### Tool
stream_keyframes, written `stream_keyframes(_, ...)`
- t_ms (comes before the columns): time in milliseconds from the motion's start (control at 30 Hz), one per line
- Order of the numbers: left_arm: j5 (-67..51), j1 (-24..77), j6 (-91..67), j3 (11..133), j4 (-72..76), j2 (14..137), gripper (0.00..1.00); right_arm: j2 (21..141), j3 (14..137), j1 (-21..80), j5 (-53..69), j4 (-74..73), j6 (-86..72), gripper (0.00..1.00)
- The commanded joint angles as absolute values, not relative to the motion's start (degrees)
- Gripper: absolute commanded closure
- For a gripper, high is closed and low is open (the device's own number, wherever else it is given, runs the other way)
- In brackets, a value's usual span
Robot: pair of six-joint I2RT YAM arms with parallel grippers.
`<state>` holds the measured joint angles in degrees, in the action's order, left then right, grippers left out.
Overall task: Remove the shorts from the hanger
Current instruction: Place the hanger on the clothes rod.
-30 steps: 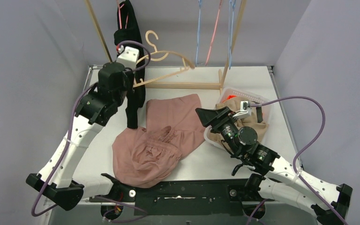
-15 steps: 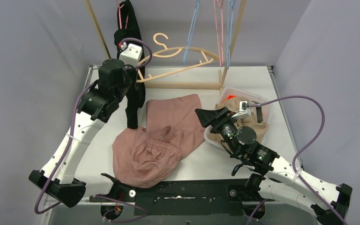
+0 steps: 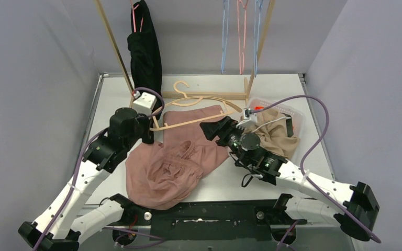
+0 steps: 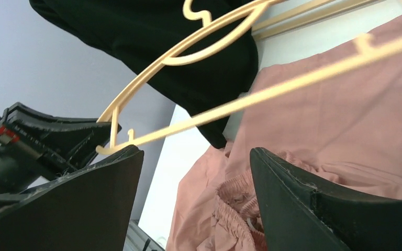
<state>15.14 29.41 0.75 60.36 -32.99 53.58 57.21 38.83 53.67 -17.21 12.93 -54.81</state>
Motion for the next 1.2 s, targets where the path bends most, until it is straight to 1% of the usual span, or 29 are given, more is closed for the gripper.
stream_keyframes(0,10.08,33.09,-0.47,57.14,-25.1,47.66,1.0,62.8,43.3,54.45,-13.22,24.69,-54.75,0.24)
stream_keyframes(200,16.52,42.42,0.08,50.22,-22.64,42.2,1.0,71.41,51.66,55.7,-11.47,23.46,-55.36,0.25)
stream_keyframes(333,21.3,45.44,0.84,47.76,-21.82,39.49,1.0,75.56,54.06,56.96,-11.56,25.17,-56.06,0.25)
stream_keyframes(433,22.24,46.12,1.24,46.17,-20.58,37.13,1.0,78.36,56.37,57.82,-14.51,21.9,-58.85,0.25)
stream_keyframes(567,20.13,46.23,3.13,44.21,-18.95,34.27,1.0,81.04,57.85,58.85,-21.04,18.3,-65.35,0.25)
stream_keyframes(700,18.6,46.24,5.91,42.76,-17.76,31.99,1.0,83.6,62.98,59.1,-24.02,10.78,-69.07,0.25)
stream_keyframes(800,18.82,46.23,7.71,41.87,-16.58,30.43,1.0,84.63,64.93,59.26,-25.75,5.29,-78.39,0.29)
stream_keyframes(833,18.74,46.21,8.46,41.6,-16.04,29.95,1.0,84.76,65.36,59.41,-24.96,5.54,-79.23,0.29)
stream_keyframes(900,18.78,46.22,9.49,40.88,-15.03,29.25,1.0,85.04,66.69,60.72,-27.05,4.37,-80.12,0.3)
stream_keyframes(1000,19.78,46.23,10.93,40.66,-14.3,29.24,1.0,85.93,70.36,62.8,-31.24,-3.66,-84.96,0.31)
stream_keyframes(1167,20.59,46.24,12.94,40.05,-12.59,29.43,1.0,86.14,70.31,64.07,-32.15,-3.42,-87.37,0.33)
